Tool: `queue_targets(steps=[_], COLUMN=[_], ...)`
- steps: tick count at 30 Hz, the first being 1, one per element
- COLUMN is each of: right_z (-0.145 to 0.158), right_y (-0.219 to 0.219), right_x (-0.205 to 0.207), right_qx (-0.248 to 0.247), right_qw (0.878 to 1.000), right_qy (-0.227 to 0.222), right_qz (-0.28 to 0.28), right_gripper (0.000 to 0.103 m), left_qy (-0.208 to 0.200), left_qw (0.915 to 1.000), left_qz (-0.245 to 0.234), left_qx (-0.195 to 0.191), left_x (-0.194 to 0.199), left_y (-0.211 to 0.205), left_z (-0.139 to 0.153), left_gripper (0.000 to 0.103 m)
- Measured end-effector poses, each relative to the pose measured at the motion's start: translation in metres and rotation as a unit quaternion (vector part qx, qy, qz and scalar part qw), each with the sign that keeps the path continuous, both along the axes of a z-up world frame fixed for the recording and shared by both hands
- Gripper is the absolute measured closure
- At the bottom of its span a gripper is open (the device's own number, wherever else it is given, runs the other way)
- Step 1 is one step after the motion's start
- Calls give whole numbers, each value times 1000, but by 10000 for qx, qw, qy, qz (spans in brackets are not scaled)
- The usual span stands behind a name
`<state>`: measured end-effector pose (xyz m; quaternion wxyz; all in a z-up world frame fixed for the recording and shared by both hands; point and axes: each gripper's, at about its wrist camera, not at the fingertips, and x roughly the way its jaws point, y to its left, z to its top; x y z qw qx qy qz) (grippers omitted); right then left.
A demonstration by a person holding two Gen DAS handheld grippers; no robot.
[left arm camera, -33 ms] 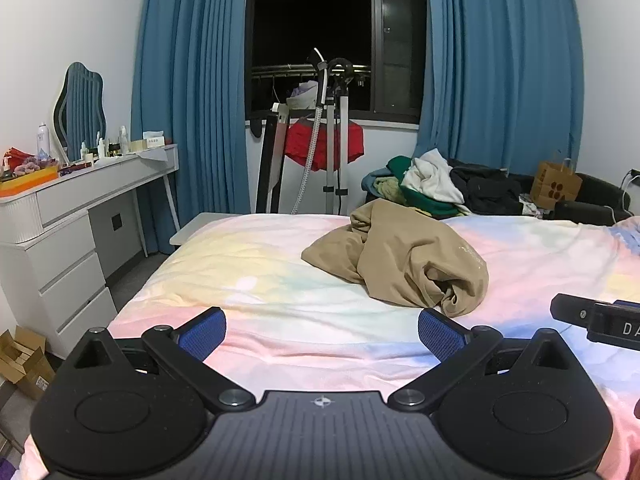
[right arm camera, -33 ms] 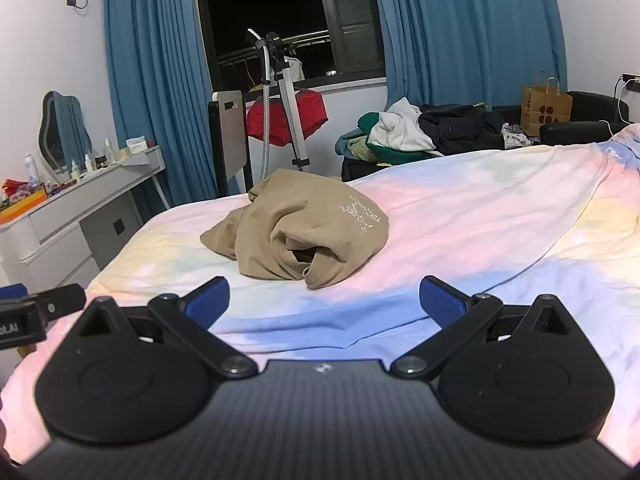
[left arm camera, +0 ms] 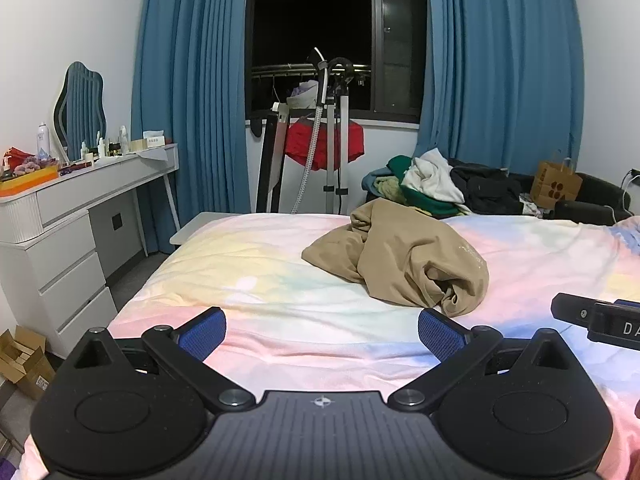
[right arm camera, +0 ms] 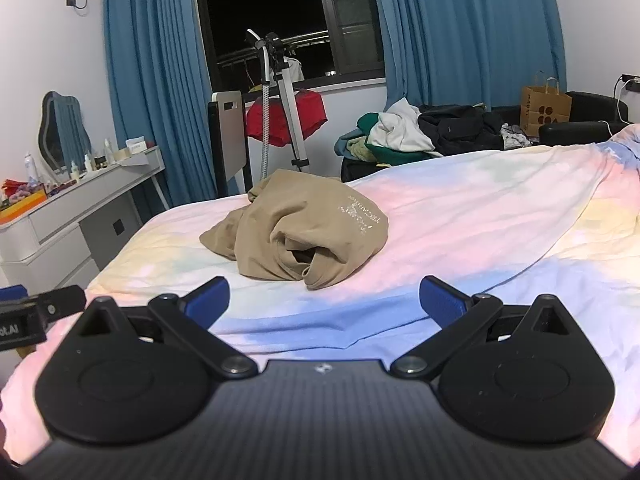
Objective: Fold clothes
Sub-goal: 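Move both grippers toward the crumpled tan T-shirt on the bed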
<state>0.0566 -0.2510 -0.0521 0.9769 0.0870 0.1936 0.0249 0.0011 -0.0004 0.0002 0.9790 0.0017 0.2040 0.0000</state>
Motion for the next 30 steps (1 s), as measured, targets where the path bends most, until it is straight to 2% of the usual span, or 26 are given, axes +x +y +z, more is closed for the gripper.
queue_targets(steps=[6, 9, 15, 27, 30], right_z=[-3, 5, 7, 19, 21], right_y=[6, 0, 3, -9, -7], right_x=[0, 0, -8, -14, -17], right_qx=[50, 85, -124, 275, 268], right_qw=[10000, 9999, 9995, 9984, 9975], right_qy=[-6, -41, -299, -497, -646], right_qz=[78, 135, -32, 45, 26], right_gripper=[0, 0, 0, 0, 0], left_qy=[84, 123, 81, 49, 130], left_qw=[9999, 9999, 9999, 9997, 9989], left_qz=[-18, -23, 71, 229, 461], left_qx=[58, 82, -3, -12, -11], left_x=[5, 8, 10, 11, 12], left_y=[-2, -3, 4, 10, 10], left_z=[1, 2, -5, -14, -18], left_gripper=[0, 0, 0, 0, 0])
